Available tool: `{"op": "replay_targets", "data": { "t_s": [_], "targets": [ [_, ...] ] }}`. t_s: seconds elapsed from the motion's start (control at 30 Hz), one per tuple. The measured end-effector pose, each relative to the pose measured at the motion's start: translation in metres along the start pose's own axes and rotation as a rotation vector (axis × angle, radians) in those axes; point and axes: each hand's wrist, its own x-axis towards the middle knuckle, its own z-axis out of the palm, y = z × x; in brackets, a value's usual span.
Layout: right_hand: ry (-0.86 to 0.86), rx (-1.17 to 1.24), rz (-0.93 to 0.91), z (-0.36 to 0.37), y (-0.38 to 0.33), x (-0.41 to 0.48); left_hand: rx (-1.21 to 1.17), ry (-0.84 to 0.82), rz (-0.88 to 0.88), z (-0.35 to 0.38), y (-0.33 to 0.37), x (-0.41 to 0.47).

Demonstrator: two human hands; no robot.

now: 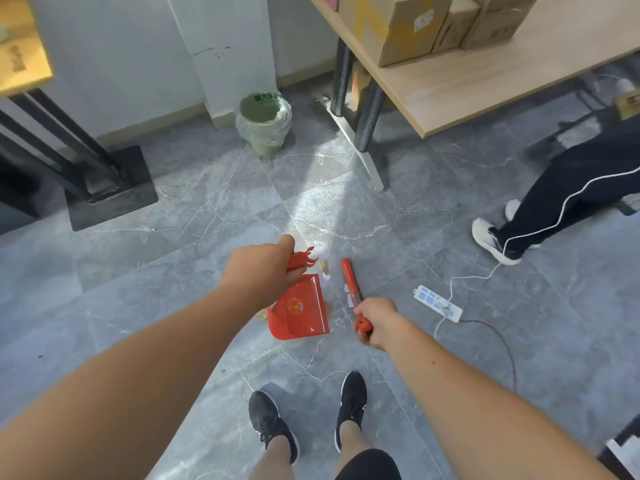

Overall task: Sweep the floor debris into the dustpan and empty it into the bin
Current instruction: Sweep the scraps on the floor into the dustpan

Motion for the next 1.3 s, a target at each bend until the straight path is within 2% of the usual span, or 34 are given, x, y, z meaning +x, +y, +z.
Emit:
{"op": "replay_targets", "data": {
  "t_s": [0.57,1.0,1.3],
  "targets": [
    [-0.034,-0.172,0.028,0.134,0.048,-0.055,0.011,0.017,-0.205,-0.022,-0.157,-0.076],
    [-0.176,-0.294,0.021,0.171,0.04,-0.101,-0.039,0.046,-0.33,-0.034,-0.217,-0.107],
    [-0.149,-0.496,-0.081,0.208,0.019,-0.113,-0.098,0.084,-0.432,-0.039,-0.257,-0.133]
  ]
}}
